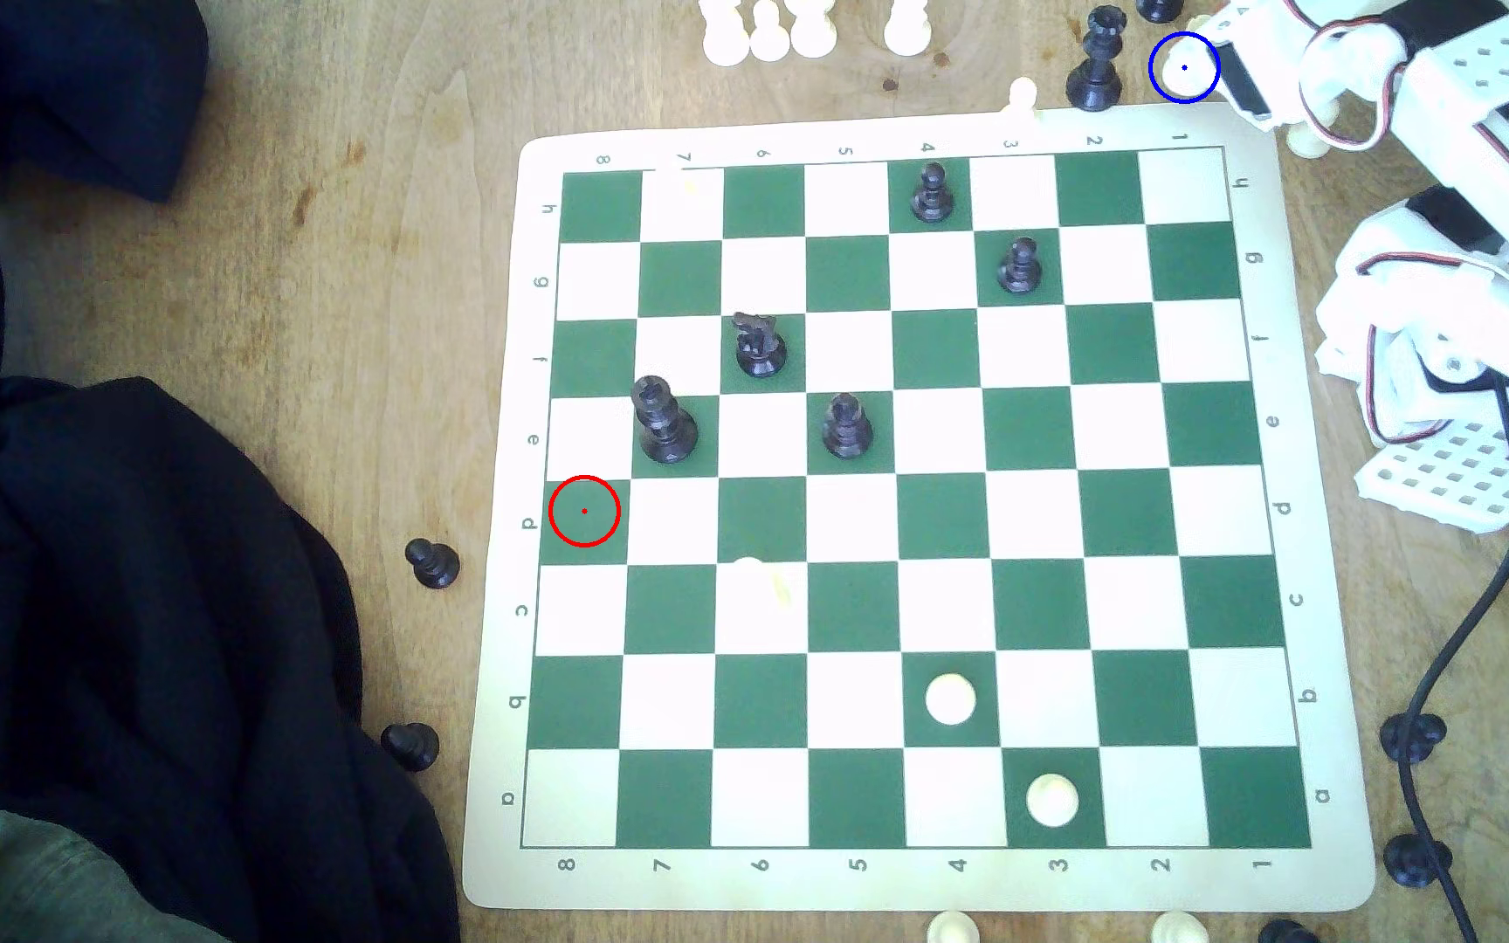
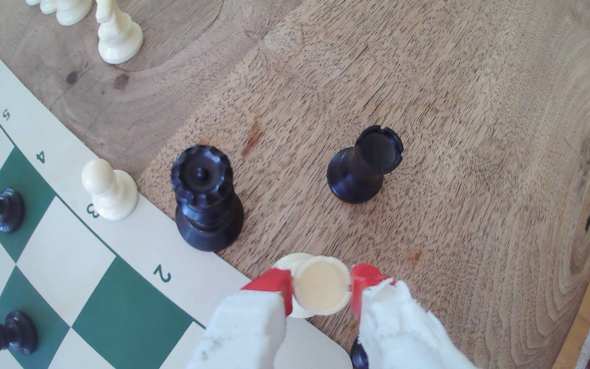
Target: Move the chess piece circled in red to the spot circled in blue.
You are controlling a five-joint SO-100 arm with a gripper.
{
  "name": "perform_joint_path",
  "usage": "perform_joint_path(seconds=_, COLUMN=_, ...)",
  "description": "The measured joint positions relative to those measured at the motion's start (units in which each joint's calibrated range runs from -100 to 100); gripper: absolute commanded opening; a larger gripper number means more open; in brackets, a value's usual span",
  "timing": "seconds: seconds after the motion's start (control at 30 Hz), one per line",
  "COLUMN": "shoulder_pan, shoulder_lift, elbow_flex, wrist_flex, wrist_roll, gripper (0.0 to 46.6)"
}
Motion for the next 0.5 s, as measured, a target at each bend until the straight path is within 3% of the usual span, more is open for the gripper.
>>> perform_joint_path(seconds=0.37, shoulder_pan=0.07, shoulder_lift=7.96, elbow_flex=0.09, wrist_flex=-6.37, wrist_roll=0.78, gripper=1.5)
perform_joint_path(seconds=0.47, shoulder_pan=0.07, shoulder_lift=8.21, elbow_flex=0.09, wrist_flex=-6.93, wrist_roll=0.78, gripper=9.1)
perform_joint_path(seconds=0.5, shoulder_pan=0.07, shoulder_lift=8.29, elbow_flex=0.09, wrist_flex=-7.33, wrist_roll=0.78, gripper=14.3)
